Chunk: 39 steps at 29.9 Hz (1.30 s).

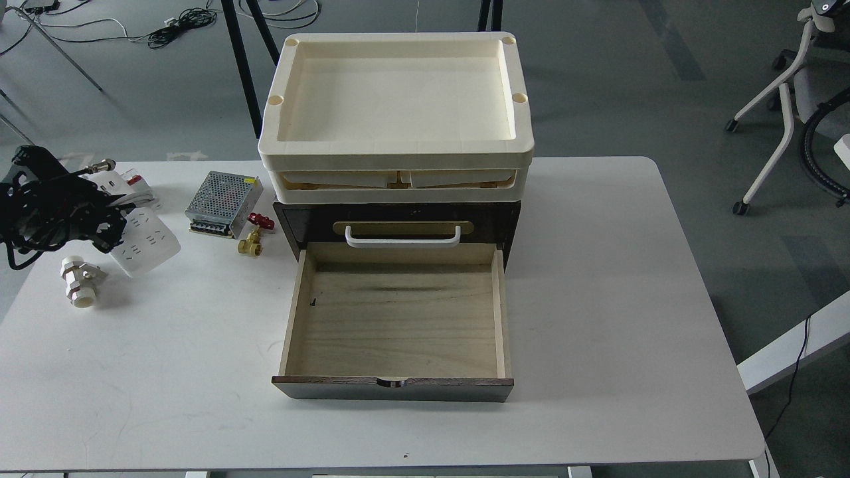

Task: Put charging cable into cabinet
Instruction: 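Lift the power strip with the left gripper off the table, then carry the power strip with the left gripper into the open drawer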

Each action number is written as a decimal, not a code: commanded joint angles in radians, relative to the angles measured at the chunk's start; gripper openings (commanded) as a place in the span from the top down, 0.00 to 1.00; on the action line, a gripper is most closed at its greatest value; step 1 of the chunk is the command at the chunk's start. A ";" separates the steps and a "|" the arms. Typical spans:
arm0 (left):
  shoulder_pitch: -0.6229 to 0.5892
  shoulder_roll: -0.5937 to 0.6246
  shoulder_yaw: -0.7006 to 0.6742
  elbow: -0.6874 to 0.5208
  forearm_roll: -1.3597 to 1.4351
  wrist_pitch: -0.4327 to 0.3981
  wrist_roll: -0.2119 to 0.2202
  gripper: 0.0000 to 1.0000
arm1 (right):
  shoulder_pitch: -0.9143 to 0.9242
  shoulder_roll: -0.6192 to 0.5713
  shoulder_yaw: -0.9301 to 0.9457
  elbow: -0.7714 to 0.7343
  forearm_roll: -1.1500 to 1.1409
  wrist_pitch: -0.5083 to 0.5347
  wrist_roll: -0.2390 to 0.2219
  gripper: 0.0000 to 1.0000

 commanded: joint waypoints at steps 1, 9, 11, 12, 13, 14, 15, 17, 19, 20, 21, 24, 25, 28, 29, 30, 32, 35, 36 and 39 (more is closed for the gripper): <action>-0.015 0.061 -0.002 0.000 -0.003 -0.007 0.000 0.89 | 0.002 -0.001 0.005 0.000 0.001 0.000 0.000 0.01; -0.034 0.353 -0.007 -0.310 -0.014 -0.062 0.000 0.89 | 0.000 -0.001 0.014 0.002 0.000 0.000 -0.002 0.01; -0.035 0.496 -0.018 -0.551 -0.060 -0.198 0.000 0.88 | 0.000 0.000 0.014 0.002 0.001 0.000 0.000 0.01; -0.037 0.556 -0.021 -0.649 -0.092 -0.264 0.000 0.88 | 0.000 0.000 0.014 0.002 0.001 0.000 -0.002 0.01; -0.038 0.620 -0.027 -0.747 -0.133 -0.319 0.000 0.88 | 0.000 0.000 0.014 0.002 0.001 0.000 0.000 0.01; -0.041 0.666 -0.034 -0.821 -0.166 -0.338 0.000 0.88 | 0.000 0.000 0.014 0.002 0.001 0.000 0.000 0.01; -0.045 0.706 -0.038 -0.893 -0.187 -0.346 0.000 0.88 | 0.000 0.000 0.014 0.002 0.001 0.000 0.000 0.01; -0.043 0.754 -0.038 -0.999 -0.200 -0.353 0.000 0.88 | -0.001 0.000 0.014 0.002 0.001 0.000 0.000 0.01; -0.038 0.783 -0.038 -1.104 -0.206 -0.388 0.000 0.88 | -0.002 -0.001 0.014 0.000 0.001 0.001 0.000 0.01; -0.038 0.805 -0.038 -1.168 -0.223 -0.425 0.000 0.88 | -0.002 -0.001 0.014 0.000 0.001 0.001 0.000 0.01; -0.038 0.829 -0.038 -1.228 -0.255 -0.465 0.000 0.88 | -0.003 -0.001 0.014 0.000 0.000 0.001 0.000 0.01; -0.048 0.854 -0.044 -1.337 -0.380 -0.566 0.000 0.87 | -0.014 -0.001 0.015 -0.001 0.000 0.001 0.000 0.01; -0.054 0.852 -0.057 -1.354 -0.423 -0.592 0.000 0.87 | -0.015 -0.001 0.015 0.000 0.001 0.001 0.000 0.01; -0.083 0.830 -0.087 -1.377 -0.500 -0.663 0.000 0.87 | -0.028 -0.001 0.015 0.003 0.001 0.001 0.000 0.01; -0.098 0.811 -0.091 -1.377 -0.514 -0.692 0.000 0.87 | -0.029 -0.001 0.015 0.003 0.001 0.001 0.000 0.01; -0.121 0.785 -0.093 -1.377 -0.535 -0.715 0.000 0.87 | -0.029 -0.001 0.015 0.003 0.001 0.001 0.000 0.01; -0.175 0.745 -0.094 -1.377 -0.612 -0.715 0.000 0.88 | -0.029 -0.001 0.015 0.002 0.001 0.001 0.000 0.01; -0.210 0.664 -0.111 -1.377 -0.776 -0.715 0.000 0.88 | -0.029 0.000 0.018 0.002 0.001 0.001 0.000 0.01; -0.210 0.629 -0.125 -1.377 -0.814 -0.715 0.000 0.88 | -0.029 0.000 0.020 0.002 0.001 0.000 -0.002 0.01; -0.206 0.535 -0.136 -1.377 -0.853 -0.715 0.000 0.89 | -0.029 -0.001 0.023 0.002 0.001 0.000 -0.002 0.01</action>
